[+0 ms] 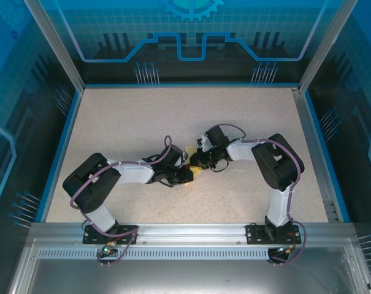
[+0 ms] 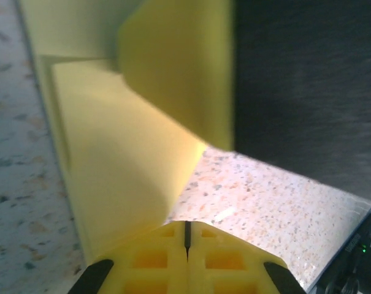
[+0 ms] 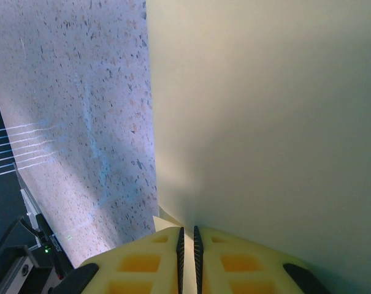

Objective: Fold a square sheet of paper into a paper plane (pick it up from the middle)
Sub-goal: Third fold the triangle at the center of the table.

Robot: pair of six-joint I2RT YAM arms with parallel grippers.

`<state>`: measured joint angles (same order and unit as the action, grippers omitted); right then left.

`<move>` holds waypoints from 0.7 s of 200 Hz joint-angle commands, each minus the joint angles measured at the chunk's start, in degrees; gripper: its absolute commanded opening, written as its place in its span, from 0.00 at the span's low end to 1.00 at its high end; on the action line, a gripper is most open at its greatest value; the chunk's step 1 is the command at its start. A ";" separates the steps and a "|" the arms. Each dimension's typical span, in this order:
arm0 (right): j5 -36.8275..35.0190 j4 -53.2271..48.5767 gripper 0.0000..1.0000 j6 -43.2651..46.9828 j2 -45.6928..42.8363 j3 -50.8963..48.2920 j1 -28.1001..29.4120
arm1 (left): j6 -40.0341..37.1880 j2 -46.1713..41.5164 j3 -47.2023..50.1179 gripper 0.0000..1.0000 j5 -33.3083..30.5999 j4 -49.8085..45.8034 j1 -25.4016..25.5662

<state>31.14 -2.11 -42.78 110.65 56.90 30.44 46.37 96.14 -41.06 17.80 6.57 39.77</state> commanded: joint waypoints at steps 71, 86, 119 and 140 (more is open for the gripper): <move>-1.78 -1.66 0.16 1.11 2.00 -0.48 0.15 | 4.57 1.71 4.88 0.00 -2.08 1.13 -0.88; -1.93 -1.76 0.16 1.21 1.94 -0.49 0.04 | 4.92 0.51 5.83 0.01 -1.65 1.43 -0.83; -2.09 -2.02 0.16 1.30 1.87 -0.64 -0.10 | 4.47 -1.64 6.21 0.04 -0.60 -0.21 -0.83; -2.07 -2.17 0.16 1.39 1.85 -0.71 -0.18 | 4.10 -2.60 6.42 0.05 -0.14 -1.20 -0.84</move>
<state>31.14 -2.04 -42.76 110.65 56.90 30.44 50.72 94.96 -36.42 17.43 11.09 39.16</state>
